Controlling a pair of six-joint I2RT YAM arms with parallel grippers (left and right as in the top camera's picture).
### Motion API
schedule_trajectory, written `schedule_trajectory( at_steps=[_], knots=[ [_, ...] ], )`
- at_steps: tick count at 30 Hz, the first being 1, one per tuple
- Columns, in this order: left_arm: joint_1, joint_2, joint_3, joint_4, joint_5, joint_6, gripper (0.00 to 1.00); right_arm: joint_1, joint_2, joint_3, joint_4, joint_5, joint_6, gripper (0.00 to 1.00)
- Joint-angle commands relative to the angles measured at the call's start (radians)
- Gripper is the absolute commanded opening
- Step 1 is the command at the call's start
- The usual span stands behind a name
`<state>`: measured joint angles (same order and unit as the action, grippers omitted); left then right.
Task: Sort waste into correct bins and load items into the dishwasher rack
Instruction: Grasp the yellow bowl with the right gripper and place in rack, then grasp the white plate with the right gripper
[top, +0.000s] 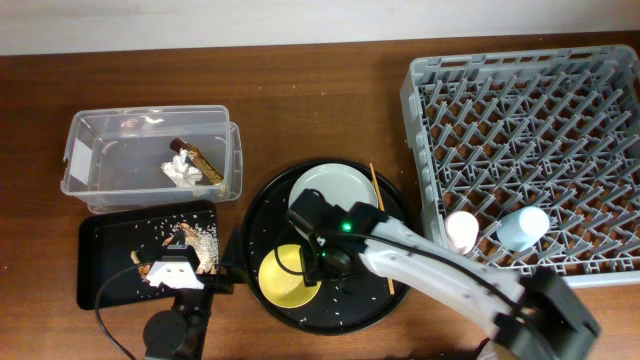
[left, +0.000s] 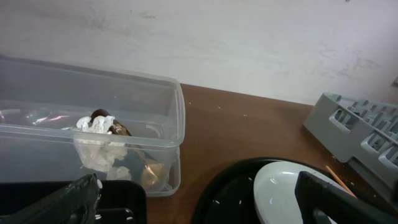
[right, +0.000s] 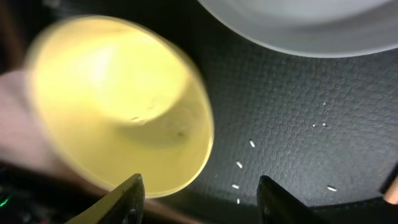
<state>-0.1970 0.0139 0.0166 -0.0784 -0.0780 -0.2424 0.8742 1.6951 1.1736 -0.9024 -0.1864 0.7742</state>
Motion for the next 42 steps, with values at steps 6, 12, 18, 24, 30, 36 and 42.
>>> schedule_trajectory(
  at_steps=[6, 12, 18, 24, 30, 36, 42],
  knots=[
    [-0.001, -0.008, -0.008, 0.003, 0.004, 0.012, 0.99, 0.007, 0.205, -0.010, 0.021, -0.047, 0.133, 0.12],
    [-0.001, -0.008, -0.008, 0.003, 0.004, 0.012, 0.99, -0.032, -0.009, -0.010, -0.003, 0.013, 0.068, 0.04],
    [-0.001, -0.008, -0.008, 0.003, 0.004, 0.012, 0.99, -0.047, -0.461, -0.010, -0.278, 0.766, 0.073, 0.04],
    [-0.001, -0.008, -0.008, 0.003, 0.004, 0.012, 0.99, -0.455, -0.540, -0.010, -0.240, 1.251, 0.071, 0.04],
    [-0.001, -0.008, -0.008, 0.003, 0.004, 0.012, 0.99, -0.784, -0.223, -0.010, 0.004, 1.243, -0.203, 0.04],
    [-0.001, -0.008, -0.008, 0.003, 0.004, 0.012, 0.99, -0.777, 0.039, -0.002, 0.165, 1.435, -0.407, 0.04],
    [-0.001, -0.008, -0.008, 0.003, 0.004, 0.012, 0.99, -0.713, 0.063, -0.001, 0.279, 1.471, -0.561, 0.04]
  ],
)
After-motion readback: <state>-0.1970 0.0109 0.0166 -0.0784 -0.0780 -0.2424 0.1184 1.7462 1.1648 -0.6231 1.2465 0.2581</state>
